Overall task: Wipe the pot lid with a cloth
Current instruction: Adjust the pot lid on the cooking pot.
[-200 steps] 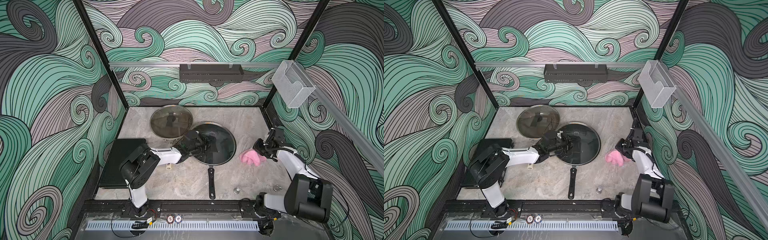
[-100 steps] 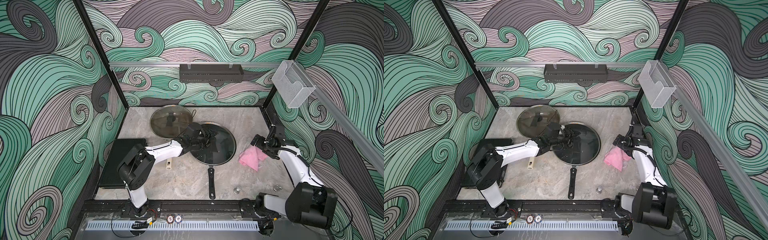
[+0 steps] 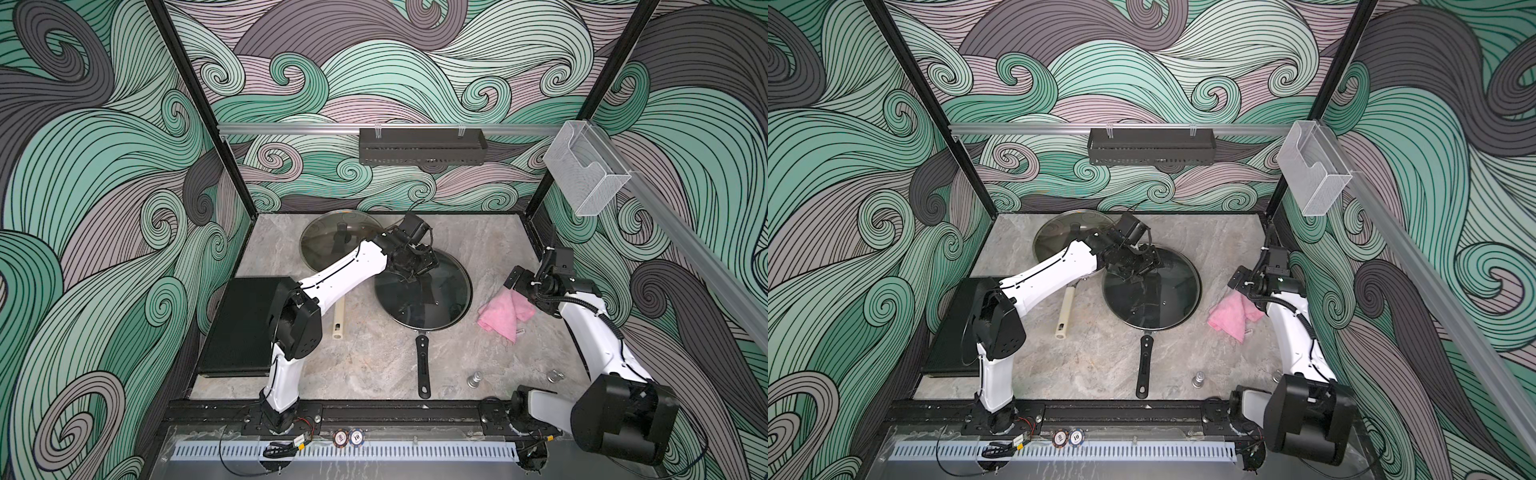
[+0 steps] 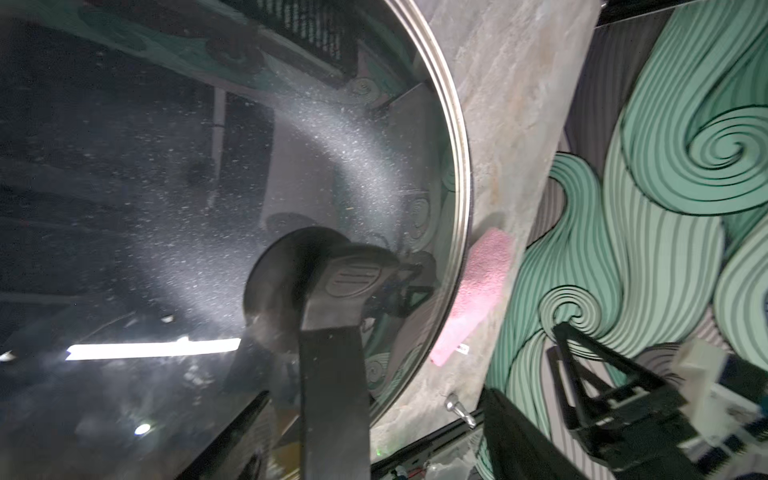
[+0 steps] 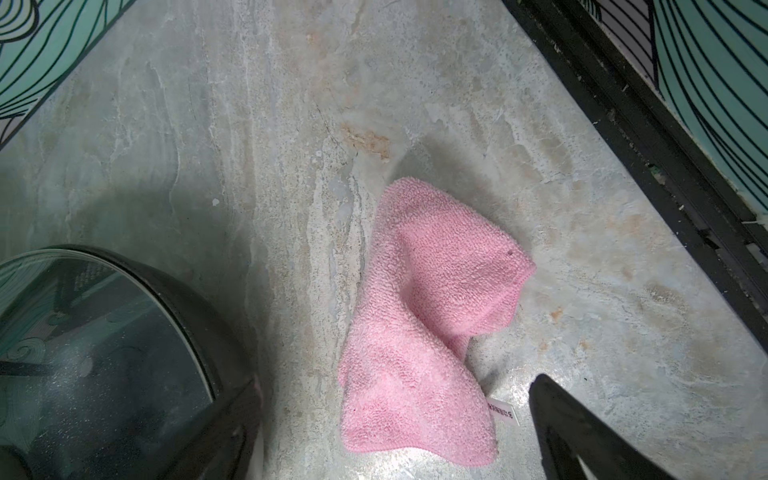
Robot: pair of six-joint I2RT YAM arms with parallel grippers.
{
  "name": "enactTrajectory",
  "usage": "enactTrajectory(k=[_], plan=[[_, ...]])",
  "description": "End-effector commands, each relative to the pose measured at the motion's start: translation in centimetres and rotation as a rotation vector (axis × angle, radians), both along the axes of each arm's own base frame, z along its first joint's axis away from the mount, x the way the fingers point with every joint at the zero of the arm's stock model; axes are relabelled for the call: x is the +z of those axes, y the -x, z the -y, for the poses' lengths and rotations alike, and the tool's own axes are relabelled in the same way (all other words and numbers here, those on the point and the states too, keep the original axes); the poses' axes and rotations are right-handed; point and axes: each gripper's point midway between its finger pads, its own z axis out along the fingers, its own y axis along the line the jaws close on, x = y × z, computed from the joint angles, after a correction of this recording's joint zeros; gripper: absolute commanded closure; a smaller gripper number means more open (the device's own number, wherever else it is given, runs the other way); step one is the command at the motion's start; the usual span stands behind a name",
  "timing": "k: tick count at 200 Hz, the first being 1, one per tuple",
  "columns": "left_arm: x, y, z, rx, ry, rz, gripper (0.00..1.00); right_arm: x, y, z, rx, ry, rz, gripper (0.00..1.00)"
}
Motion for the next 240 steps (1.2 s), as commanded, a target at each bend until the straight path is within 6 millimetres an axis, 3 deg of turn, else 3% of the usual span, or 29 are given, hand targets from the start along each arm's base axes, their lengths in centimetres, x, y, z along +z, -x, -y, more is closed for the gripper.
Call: enactTrajectory(k=[1, 14, 19, 27, 55, 84, 105, 134, 186, 240], plan=[[-2.5, 2.4, -1.7, -0.096, -0.197, -0.065, 0.22, 1.1, 0.1, -0.2, 0.019, 0.008, 0.015, 0.01], [-2.5, 2.7, -1.0, -0.130, -0.214, -0.065, 0.22, 1.2, 0.0, -0.2, 0.022, 0.009, 0.018, 0.01], [-2.6, 2.7, -0.8, -0.144, -0.225, -0.068, 0.10, 1.2, 0.0, -0.2, 0.025, 0.009, 0.017, 0.01], [-2.9, 2.8, -0.8, -0.167, -0.265, -0.069, 0.09, 1.3, -0.1, -0.3, 0.028, 0.009, 0.020, 0.01], [-2.8, 2.6, -0.5, -0.222, -0.360, -0.036, 0.23, 1.5, 0.0, -0.4, 0.036, 0.009, 0.028, 0.01], [-3.0, 2.6, 0.1, -0.244, -0.353, -0.038, 0.47, 1.4, 0.1, -0.4, 0.037, 0.013, 0.030, 0.01], [-3.5, 2.6, 0.2, -0.249, -0.359, -0.047, 0.48, 1.3, 0.2, -0.3, 0.036, 0.014, 0.029, 0.01], [-4.4, 2.6, 0.2, -0.246, -0.364, -0.071, 0.57, 1.5, 0.2, -0.3, 0.036, 0.016, 0.036, 0.01], [-4.1, 1.8, 1.9, -0.268, -0.279, -0.027, 0.65, 1.8, 0.2, -0.4, 0.037, 0.015, 0.060, 0.01], [-3.7, 1.8, 1.7, -0.247, -0.256, -0.014, 0.79, 1.7, 0.2, -0.4, 0.036, 0.012, 0.067, 0.01]])
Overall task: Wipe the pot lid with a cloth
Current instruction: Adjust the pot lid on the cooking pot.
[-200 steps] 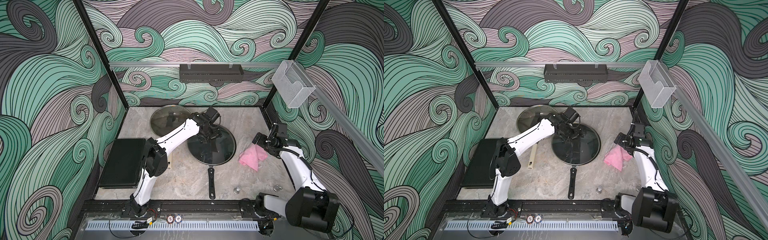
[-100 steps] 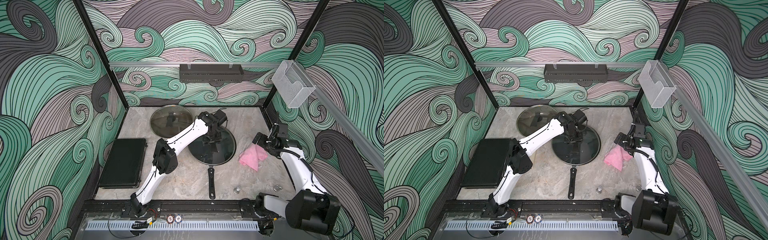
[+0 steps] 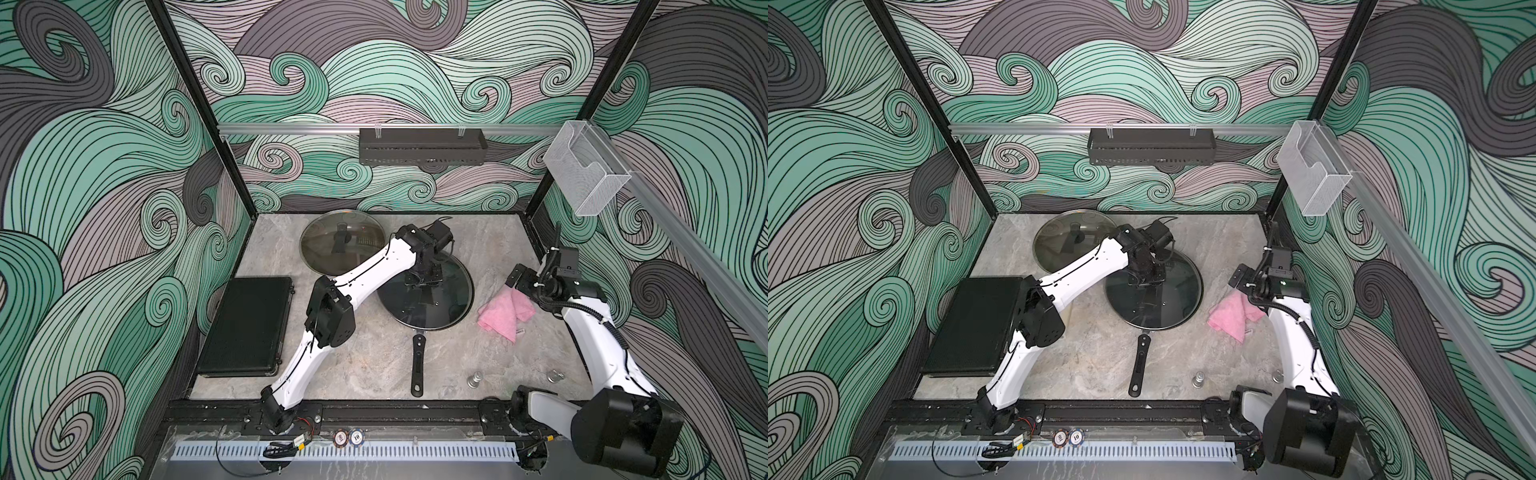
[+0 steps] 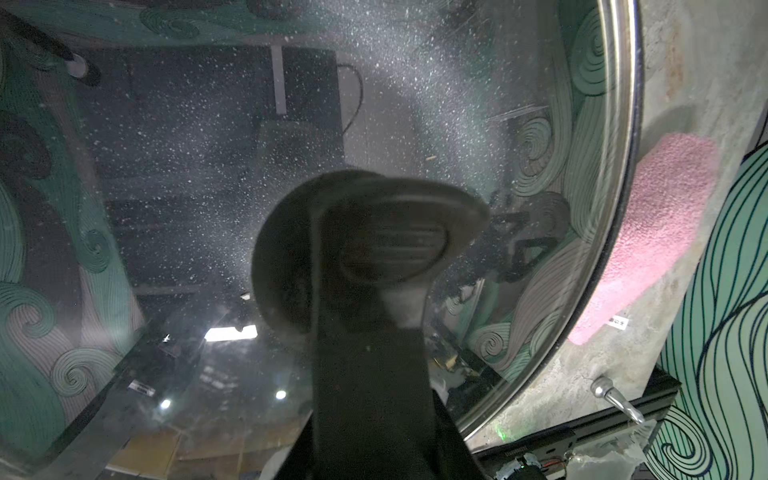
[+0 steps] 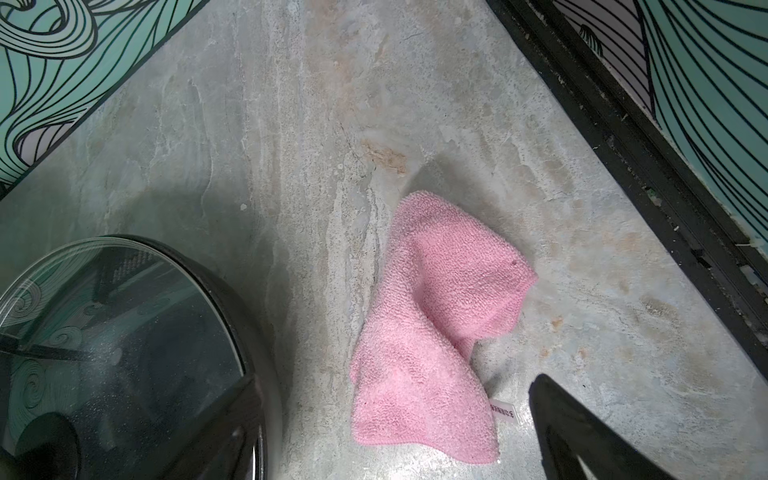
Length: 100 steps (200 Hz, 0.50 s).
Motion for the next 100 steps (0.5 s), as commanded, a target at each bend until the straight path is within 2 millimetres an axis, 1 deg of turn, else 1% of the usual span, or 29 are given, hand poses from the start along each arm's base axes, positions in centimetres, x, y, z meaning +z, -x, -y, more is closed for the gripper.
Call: enactTrajectory(k=[1, 11, 36, 46, 63, 72, 83, 90, 100], plan=[[0.6, -0.4, 0.5, -0.002, 0.045, 0.024, 0.79, -0.1, 0.1, -0.1, 0.012, 0.005, 0.008, 0.01], [1.0, -0.5, 0.4, 0.005, 0.047, 0.037, 0.80, -0.1, 0.0, -0.1, 0.011, 0.003, 0.010, 0.01], [2.1, -0.6, -0.2, 0.044, 0.057, 0.056, 0.87, -0.1, 0.0, -0.3, 0.013, -0.007, 0.012, 0.01], [2.4, -0.7, 0.3, 0.042, 0.107, 0.060, 0.86, -0.2, 0.0, -0.3, 0.012, -0.006, 0.012, 0.01], [1.6, -0.4, 0.7, 0.050, 0.151, 0.041, 0.86, -0.4, 0.0, -0.3, 0.013, -0.009, 0.007, 0.01], [1.7, -0.4, 0.6, 0.055, 0.155, 0.039, 0.86, -0.4, -0.1, -0.4, 0.015, -0.011, 0.008, 0.01], [2.5, -0.6, 0.3, 0.053, 0.148, 0.083, 0.86, -0.3, -0.1, -0.4, 0.015, -0.011, 0.012, 0.01], [3.1, -0.9, 0.0, 0.055, 0.148, 0.102, 0.89, -0.3, -0.1, -0.4, 0.015, -0.009, 0.011, 0.01], [3.7, -1.0, 0.1, 0.054, 0.163, 0.122, 0.89, -0.4, -0.1, -0.3, 0.013, -0.011, 0.013, 0.01]])
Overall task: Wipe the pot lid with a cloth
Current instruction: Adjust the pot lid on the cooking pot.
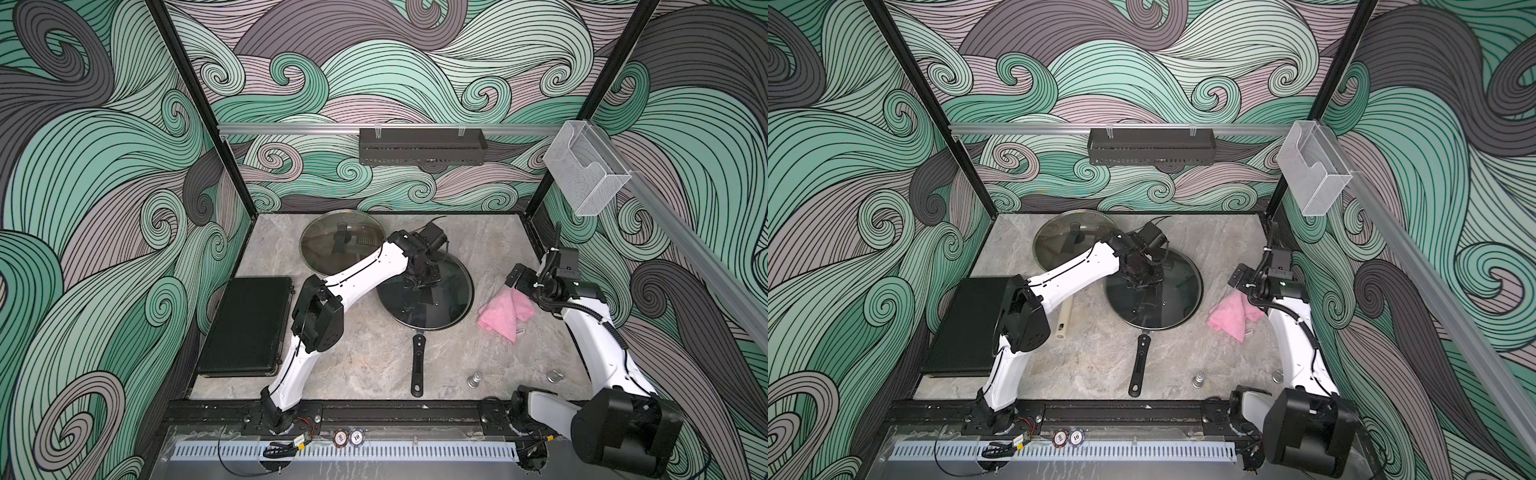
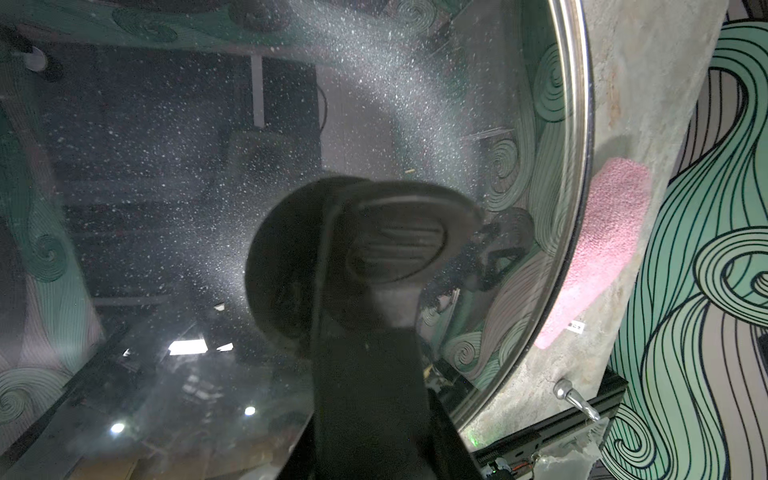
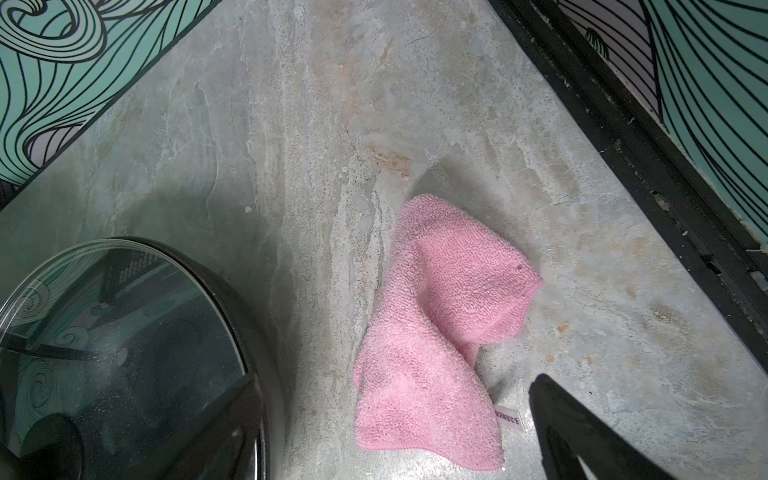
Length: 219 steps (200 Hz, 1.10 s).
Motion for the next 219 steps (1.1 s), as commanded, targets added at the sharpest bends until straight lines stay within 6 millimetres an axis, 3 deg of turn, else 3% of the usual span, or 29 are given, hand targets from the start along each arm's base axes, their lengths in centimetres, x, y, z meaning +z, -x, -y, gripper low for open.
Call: enactTrajectory(k=[1, 24, 72, 129, 142, 171, 219], plan=[[3.4, -0.8, 0.1, 0.012, 0.064, 0.086, 0.89, -0.3, 0.1, -0.2, 0.008, -0.003, 0.002, 0.01], [3.8, -0.6, 1.0, 0.005, 0.109, 0.071, 0.90, -0.4, -0.1, -0.3, 0.011, -0.008, -0.001, 0.01], [3.6, -0.5, 0.6, 0.007, 0.075, 0.058, 0.90, -0.4, 0.0, -0.3, 0.014, -0.009, 0.004, 0.01], [1.7, -0.7, 1.1, 0.013, 0.124, 0.021, 0.90, -0.5, -0.1, -0.3, 0.019, -0.006, 0.006, 0.01], [1.5, -0.6, 2.0, -0.002, 0.179, 0.010, 0.89, -0.6, -0.2, -0.4, 0.020, -0.009, 0.008, 0.01], [2.9, -1.1, 2.5, 0.019, 0.311, 0.101, 0.96, -0.8, -0.1, -0.5, 0.022, -0.013, 0.004, 0.01], [4.7, -1.6, 2.7, 0.092, 0.498, 0.155, 0.97, -0.8, 0.0, -0.4, 0.021, -0.013, 0.005, 0.01]])
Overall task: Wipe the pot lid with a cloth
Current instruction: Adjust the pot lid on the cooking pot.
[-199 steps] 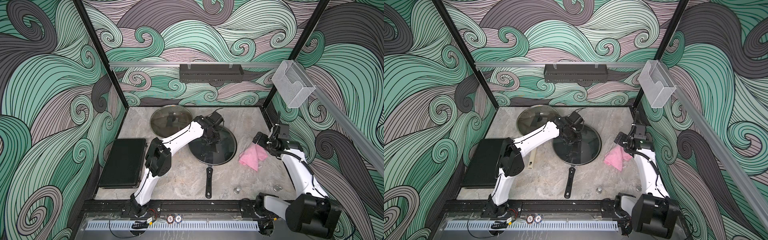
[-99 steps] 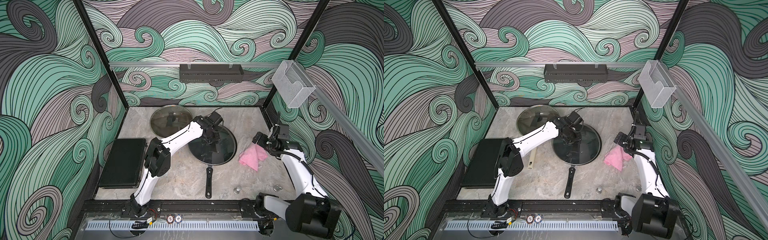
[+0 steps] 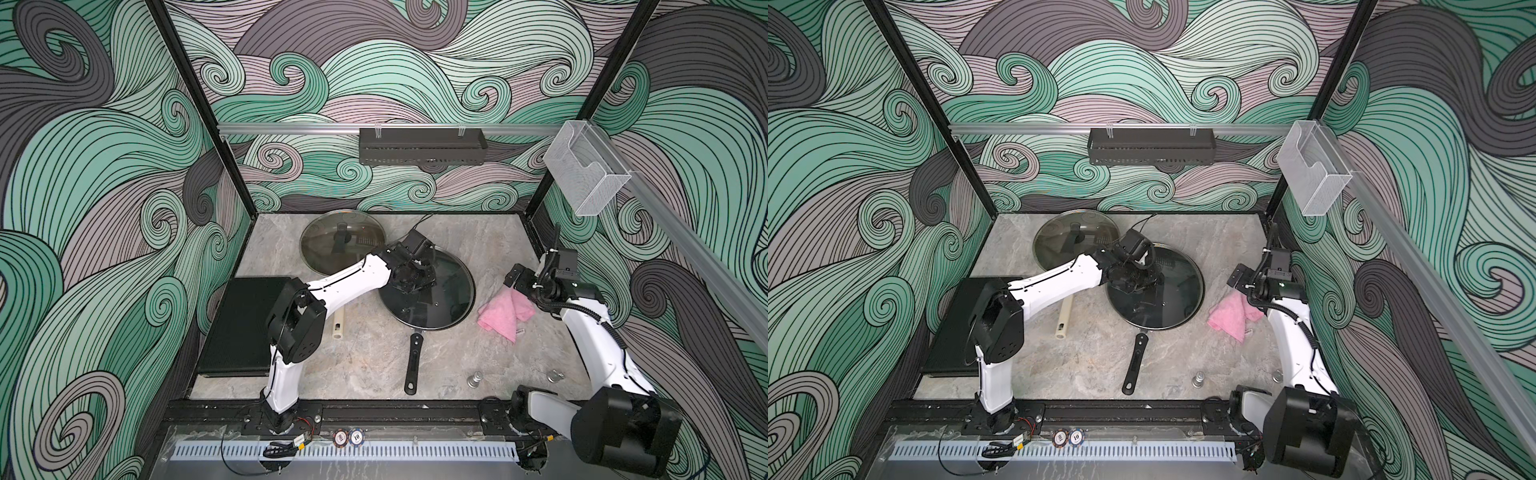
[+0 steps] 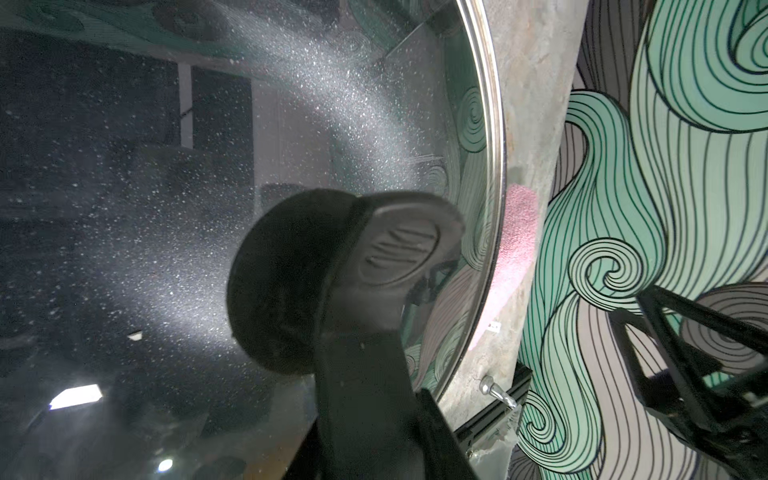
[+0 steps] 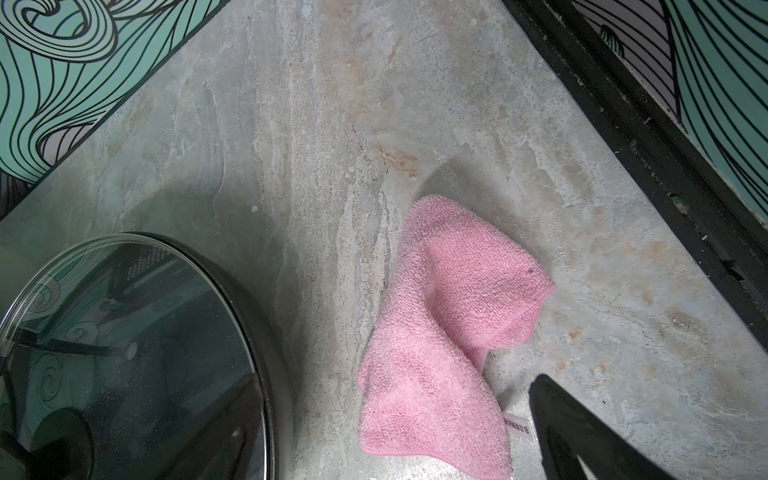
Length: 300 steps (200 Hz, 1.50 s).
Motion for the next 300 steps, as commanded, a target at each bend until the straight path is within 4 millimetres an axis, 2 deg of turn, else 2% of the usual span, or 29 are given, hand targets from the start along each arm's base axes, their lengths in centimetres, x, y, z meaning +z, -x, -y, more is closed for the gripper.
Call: enactTrajectory(k=[1, 38, 76, 101, 116, 139, 160, 184, 207, 242, 259, 275, 300], plan=[[4.2, -1.2, 2.0, 0.028, 0.212, 0.100, 0.97, -0.4, 0.2, -0.2, 0.011, 0.001, -0.007, 0.01], [4.9, -1.2, 1.6, 0.041, 0.224, 0.122, 1.00, -0.5, 0.2, -0.3, 0.012, -0.005, -0.005, 0.01], [7.7, -1.4, 1.4, 0.116, 0.325, 0.143, 1.00, -0.5, 0.2, -0.3, 0.016, -0.003, -0.004, 0.01], [6.9, -1.6, 1.4, 0.171, 0.411, 0.060, 1.00, -0.6, 0.1, -0.4, 0.019, -0.008, -0.005, 0.01], [7.3, -1.9, 2.0, 0.185, 0.502, 0.062, 1.00, -0.6, 0.0, -0.4, 0.020, -0.010, -0.004, 0.01], [8.8, -1.9, 2.2, 0.193, 0.557, 0.074, 1.00, -0.6, 0.1, -0.4, 0.022, -0.009, -0.004, 0.01], [11.0, -2.1, 2.3, 0.210, 0.637, 0.088, 1.00, -0.6, 0.1, -0.3, 0.021, -0.004, -0.002, 0.01], [12.8, -2.9, 2.3, 0.266, 0.777, 0.068, 1.00, -0.7, 0.1, -0.4, 0.024, -0.008, -0.005, 0.01], [15.5, -3.3, 1.8, 0.283, 0.892, 0.086, 1.00, -0.6, 0.1, -0.5, 0.028, -0.007, -0.002, 0.01], [18.3, -3.2, 1.1, 0.305, 1.028, 0.093, 1.00, -0.5, 0.0, -0.6, 0.033, -0.011, 0.003, 0.01], [18.3, -3.1, 0.7, 0.314, 1.018, 0.110, 1.00, -0.5, -0.1, -0.6, 0.034, -0.015, 0.004, 0.01], [17.6, -2.9, 1.2, 0.309, 1.020, 0.068, 1.00, -0.3, -0.2, -0.7, 0.035, -0.019, 0.010, 0.01], [17.9, -3.1, 1.9, 0.290, 1.145, 0.052, 1.00, -0.1, -0.1, -0.6, 0.035, -0.013, 0.020, 0.01]])
